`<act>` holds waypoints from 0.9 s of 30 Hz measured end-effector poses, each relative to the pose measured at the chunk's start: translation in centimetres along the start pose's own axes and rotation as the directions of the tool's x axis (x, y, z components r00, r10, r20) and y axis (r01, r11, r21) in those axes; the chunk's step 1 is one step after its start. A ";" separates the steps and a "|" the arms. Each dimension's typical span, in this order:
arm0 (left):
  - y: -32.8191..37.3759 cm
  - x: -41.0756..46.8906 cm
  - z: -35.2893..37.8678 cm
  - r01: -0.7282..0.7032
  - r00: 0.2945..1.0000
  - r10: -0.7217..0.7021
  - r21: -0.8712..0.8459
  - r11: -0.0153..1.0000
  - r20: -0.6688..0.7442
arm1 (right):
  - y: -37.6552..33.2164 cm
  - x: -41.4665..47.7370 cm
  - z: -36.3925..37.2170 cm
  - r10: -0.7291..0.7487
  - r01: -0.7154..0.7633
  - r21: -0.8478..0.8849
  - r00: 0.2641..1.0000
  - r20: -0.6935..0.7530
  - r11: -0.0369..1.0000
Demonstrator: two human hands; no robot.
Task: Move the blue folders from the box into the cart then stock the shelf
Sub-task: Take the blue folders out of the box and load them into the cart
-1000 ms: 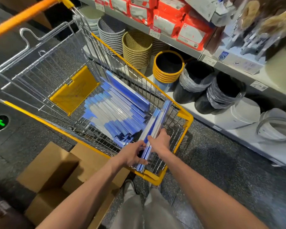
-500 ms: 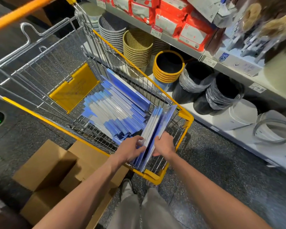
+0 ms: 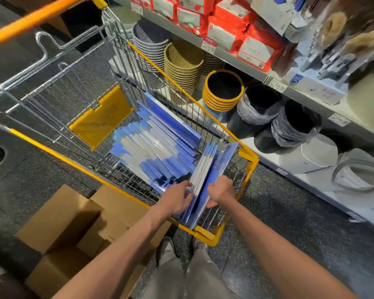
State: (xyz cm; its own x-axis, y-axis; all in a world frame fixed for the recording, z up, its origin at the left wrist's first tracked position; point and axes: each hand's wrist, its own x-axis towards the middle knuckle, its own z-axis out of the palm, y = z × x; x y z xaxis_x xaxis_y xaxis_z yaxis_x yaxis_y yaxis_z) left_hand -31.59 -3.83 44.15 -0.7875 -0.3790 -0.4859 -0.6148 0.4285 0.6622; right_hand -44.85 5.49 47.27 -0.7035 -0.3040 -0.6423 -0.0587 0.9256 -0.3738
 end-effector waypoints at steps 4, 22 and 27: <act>-0.3 0.1 0.2 0.003 1.000 -0.004 0.018 1.000 0.031 | -0.3 0.1 0.3 -0.012 0.011 -0.036 1.000 -0.020 0.999; 0.5 1.8 -0.2 -0.002 0.999 0.003 -0.037 0.999 0.035 | -3.5 1.1 -6.8 0.067 -0.062 -0.027 0.971 0.230 0.998; 1.0 1.6 0.0 0.014 0.999 -0.012 -0.051 0.999 0.043 | -2.7 2.1 -7.0 0.087 -0.090 -0.001 0.957 0.277 0.996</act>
State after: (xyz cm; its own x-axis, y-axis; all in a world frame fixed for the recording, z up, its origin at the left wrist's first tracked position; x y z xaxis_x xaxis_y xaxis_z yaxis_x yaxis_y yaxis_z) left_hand -33.50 -4.01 44.07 -0.7811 -0.3487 -0.5179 -0.6230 0.3807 0.6833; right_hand -51.14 3.91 51.67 -0.4817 -0.2728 -0.8328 0.0044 0.9495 -0.3136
